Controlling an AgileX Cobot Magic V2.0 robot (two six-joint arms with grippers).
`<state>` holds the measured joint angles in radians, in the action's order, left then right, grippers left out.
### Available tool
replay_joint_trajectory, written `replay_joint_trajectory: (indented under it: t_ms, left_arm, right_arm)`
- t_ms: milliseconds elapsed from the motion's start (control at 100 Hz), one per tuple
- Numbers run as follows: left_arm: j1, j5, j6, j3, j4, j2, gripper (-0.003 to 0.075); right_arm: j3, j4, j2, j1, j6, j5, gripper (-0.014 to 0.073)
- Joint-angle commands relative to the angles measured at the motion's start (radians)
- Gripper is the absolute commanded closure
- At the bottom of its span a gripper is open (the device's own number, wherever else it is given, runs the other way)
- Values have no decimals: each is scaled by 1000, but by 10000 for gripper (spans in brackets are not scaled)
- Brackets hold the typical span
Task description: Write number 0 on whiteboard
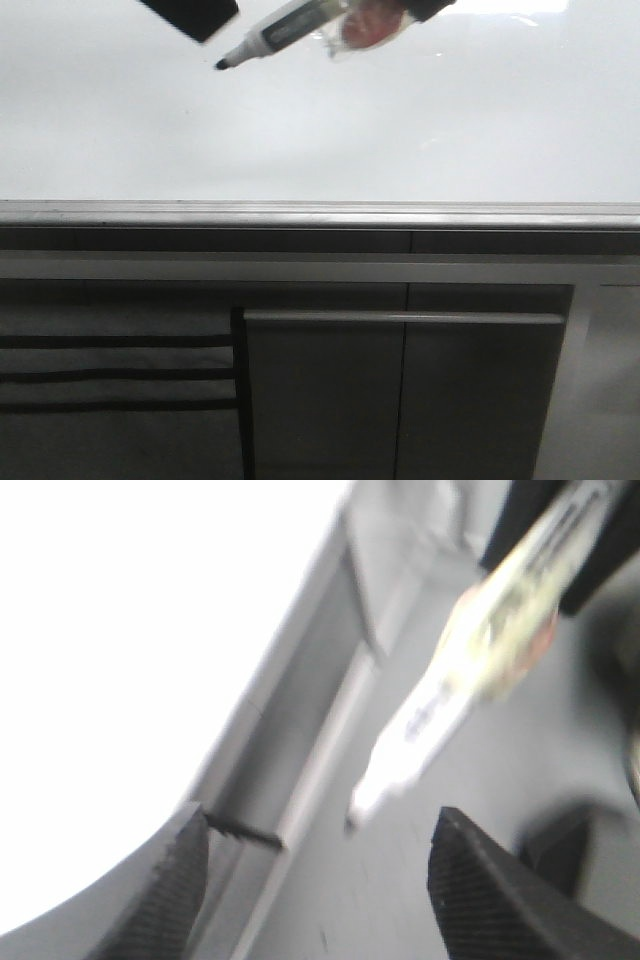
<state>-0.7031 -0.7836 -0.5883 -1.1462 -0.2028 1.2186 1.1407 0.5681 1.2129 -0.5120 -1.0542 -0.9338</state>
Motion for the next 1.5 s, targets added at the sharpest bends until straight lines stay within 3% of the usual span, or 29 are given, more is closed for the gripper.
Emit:
replay_joint_trajectory:
  t_ms: [0, 180, 290, 460, 560, 620, 790, 960, 1300, 1490]
  left_arm:
    - [50, 162, 47, 27, -54, -123, 269]
    - [217, 300, 207, 215, -59, -311, 270]
    - [315, 384, 258, 339, -86, -430, 270]
    - [411, 506, 263, 471, -160, -540, 281]
    - [420, 541, 263, 496, -179, -545, 283]
    - [420, 541, 263, 498, -188, -537, 283]
    - [420, 543, 263, 498, -193, -520, 283]
    - [420, 557, 263, 498, -193, -499, 283]
    - [420, 563, 263, 498, -193, -479, 283]
    - [420, 565, 263, 498, -193, -479, 283]
  right_arm:
    - [-27, 111, -71, 108, 11, 53, 620]
    - [-237, 439, -196, 353, 11, 269, 620]
    - [-356, 667, -244, 423, 11, 337, 620]
    - [-379, 680, -217, 428, -10, 306, 620]
    - [-302, 638, -152, 424, -5, 217, 620]
    - [-246, 538, -113, 400, 46, 200, 620]
    - [-153, 252, -91, 229, 298, 384, 620]
    - [-106, 59, -20, 130, 516, 407, 620]
    - [51, 23, 126, 209, 540, 298, 620]
    - [160, 23, 240, 196, 540, 237, 620]
